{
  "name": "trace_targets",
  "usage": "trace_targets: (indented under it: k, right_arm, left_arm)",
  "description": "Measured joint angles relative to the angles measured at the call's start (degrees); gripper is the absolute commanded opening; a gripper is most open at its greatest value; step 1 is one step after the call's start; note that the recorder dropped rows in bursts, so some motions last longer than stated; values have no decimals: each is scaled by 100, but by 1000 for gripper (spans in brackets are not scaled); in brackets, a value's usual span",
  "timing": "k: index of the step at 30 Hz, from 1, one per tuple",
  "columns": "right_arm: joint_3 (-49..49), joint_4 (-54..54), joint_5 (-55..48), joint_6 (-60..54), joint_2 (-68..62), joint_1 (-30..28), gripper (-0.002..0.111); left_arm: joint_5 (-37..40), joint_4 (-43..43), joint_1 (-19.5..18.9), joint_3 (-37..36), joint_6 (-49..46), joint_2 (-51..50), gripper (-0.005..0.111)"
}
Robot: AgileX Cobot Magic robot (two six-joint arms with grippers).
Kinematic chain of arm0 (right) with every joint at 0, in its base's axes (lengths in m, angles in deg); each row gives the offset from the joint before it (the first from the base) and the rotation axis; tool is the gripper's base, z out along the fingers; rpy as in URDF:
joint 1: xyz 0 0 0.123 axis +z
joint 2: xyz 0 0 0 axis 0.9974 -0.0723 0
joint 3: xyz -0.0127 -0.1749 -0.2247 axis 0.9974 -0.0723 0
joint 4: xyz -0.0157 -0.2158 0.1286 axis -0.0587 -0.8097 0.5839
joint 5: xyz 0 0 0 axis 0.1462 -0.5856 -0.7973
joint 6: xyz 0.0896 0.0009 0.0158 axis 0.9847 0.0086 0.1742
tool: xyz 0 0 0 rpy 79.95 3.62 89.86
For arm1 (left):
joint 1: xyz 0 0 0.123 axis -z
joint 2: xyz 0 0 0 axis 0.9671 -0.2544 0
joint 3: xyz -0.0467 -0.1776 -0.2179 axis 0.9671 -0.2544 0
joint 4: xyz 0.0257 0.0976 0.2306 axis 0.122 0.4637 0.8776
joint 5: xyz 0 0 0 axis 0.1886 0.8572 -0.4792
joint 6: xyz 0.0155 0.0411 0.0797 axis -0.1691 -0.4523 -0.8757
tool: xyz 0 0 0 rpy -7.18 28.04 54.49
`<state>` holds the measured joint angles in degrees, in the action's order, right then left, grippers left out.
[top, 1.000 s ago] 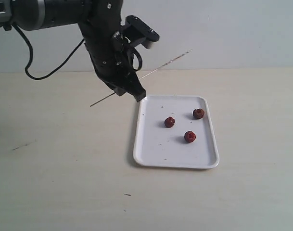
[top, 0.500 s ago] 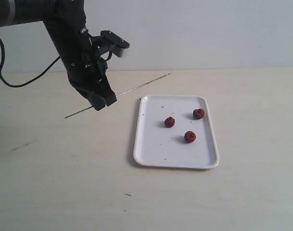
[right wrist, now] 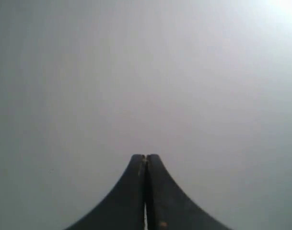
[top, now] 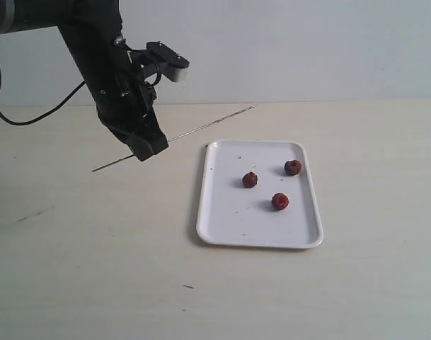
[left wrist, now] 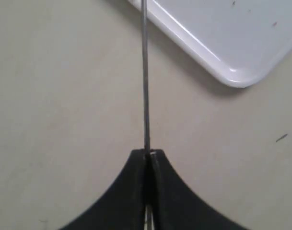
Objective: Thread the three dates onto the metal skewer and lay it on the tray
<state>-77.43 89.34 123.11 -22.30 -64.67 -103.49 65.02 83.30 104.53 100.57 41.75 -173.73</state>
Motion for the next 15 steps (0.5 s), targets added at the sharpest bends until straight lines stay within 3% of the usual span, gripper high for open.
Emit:
trace_targets:
  k: [4,7,10,15]
  right_arm:
    - [848,-209,-161,509,-1274,0,0]
    - [1823,-1195,-629,1229,-2710,0,0]
    - [2983,-2713,-1573,2501,-4092,0,0]
    - [4727,-6262,-2796,5391,-6118,374,0]
  left_arm:
    - [0,-128,-10,-64,-143,0,0]
    - [11,-300,-9,-63,-251,0,0]
    - [32,-395,-9,-85,-403,0,0]
    - [59,-728,-170,-150,-666,0,0]
